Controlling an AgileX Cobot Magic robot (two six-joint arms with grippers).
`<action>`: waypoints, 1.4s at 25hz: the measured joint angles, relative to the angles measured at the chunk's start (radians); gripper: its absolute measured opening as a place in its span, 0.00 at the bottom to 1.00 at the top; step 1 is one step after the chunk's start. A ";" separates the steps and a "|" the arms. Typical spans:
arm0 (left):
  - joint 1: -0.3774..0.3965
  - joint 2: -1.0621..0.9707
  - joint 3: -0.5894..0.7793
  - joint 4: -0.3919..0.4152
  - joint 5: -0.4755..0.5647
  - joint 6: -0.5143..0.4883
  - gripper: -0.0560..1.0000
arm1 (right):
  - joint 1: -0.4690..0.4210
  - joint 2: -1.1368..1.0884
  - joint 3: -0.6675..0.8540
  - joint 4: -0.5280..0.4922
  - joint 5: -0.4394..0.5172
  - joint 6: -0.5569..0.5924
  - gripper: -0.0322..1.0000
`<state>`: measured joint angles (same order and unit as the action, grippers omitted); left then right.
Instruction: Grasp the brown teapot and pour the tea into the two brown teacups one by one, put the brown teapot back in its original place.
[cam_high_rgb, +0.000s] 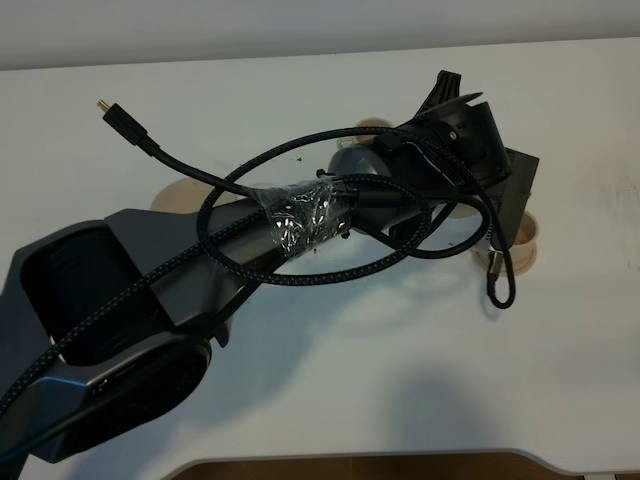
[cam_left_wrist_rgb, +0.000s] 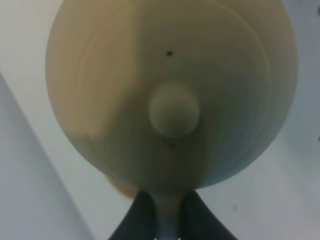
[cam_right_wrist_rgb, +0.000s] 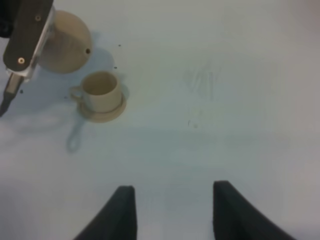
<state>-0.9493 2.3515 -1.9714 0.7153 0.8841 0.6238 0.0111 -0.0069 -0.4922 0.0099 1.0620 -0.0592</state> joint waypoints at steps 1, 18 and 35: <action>-0.003 0.004 0.000 0.022 0.006 0.003 0.17 | 0.000 0.000 0.000 0.000 0.000 0.000 0.40; -0.041 0.028 0.000 0.134 -0.007 0.060 0.17 | 0.000 0.000 0.000 0.000 0.000 0.000 0.40; -0.070 0.047 0.000 0.255 -0.021 0.083 0.17 | 0.000 0.000 0.000 0.000 0.000 0.000 0.40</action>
<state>-1.0193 2.3985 -1.9714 0.9705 0.8629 0.7069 0.0111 -0.0069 -0.4922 0.0099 1.0620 -0.0592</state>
